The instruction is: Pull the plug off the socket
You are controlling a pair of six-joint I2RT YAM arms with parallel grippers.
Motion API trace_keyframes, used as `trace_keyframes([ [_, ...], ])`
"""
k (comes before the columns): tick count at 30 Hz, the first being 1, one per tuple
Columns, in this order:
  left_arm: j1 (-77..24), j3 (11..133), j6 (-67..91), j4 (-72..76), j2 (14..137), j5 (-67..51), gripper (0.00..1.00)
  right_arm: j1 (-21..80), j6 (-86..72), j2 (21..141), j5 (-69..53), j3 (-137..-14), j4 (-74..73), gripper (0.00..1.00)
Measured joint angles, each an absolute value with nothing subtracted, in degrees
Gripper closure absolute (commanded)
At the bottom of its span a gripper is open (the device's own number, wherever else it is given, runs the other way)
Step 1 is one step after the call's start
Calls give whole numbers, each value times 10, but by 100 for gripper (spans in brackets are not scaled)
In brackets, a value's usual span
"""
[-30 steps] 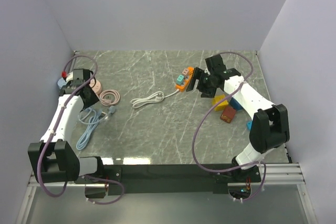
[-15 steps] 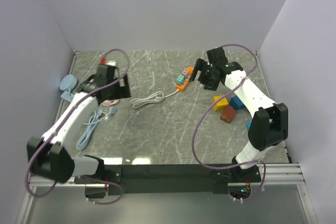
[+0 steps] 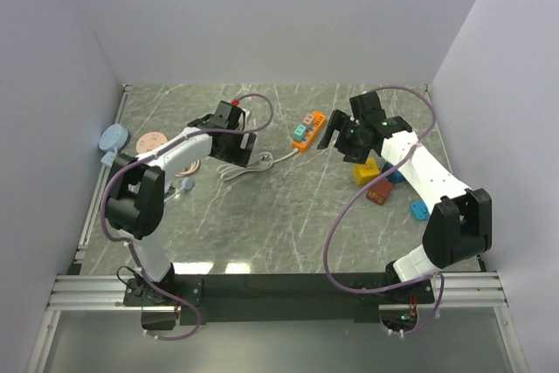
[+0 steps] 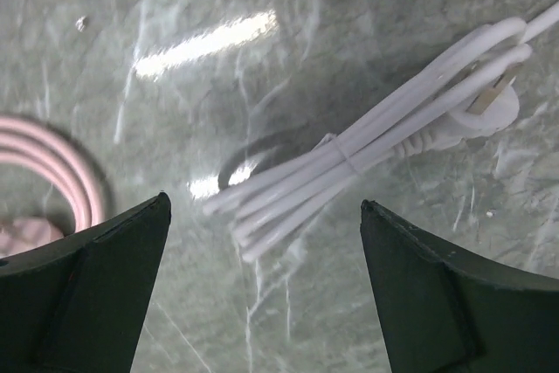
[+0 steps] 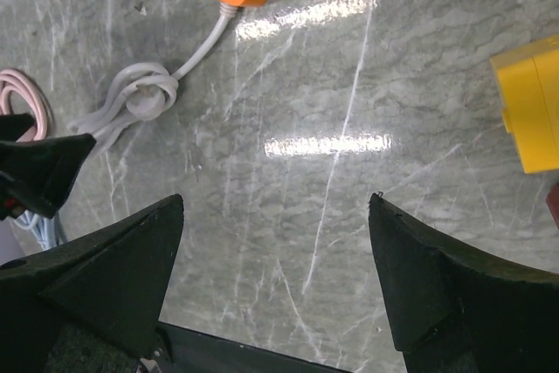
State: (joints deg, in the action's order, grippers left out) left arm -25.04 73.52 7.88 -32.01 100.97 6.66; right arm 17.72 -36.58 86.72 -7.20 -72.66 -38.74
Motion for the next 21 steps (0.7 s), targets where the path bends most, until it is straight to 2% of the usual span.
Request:
trace_keyframes([
  [8, -254, 759, 6, -307, 1058, 1, 11, 177, -366, 861, -71, -716, -387, 7],
  [11, -264, 757, -4, -306, 1068, -25, 18, 177, -366, 861, -71, -716, -387, 7],
  [14, -279, 752, -8, -304, 1077, -42, 31, 177, -366, 861, -71, -716, -386, 8],
  [15, -284, 747, -7, -300, 1079, -45, 42, 177, -366, 861, -71, -716, -386, 8],
  [17, -293, 732, -1, -295, 1080, -49, 55, 177, -366, 861, -71, -715, -386, 7],
  [18, -297, 723, 6, -293, 1080, -50, 66, 177, -366, 861, -71, -714, -385, 8],
  [21, -306, 703, 28, -281, 1075, -57, 79, 176, -366, 860, -71, -708, -383, 7],
])
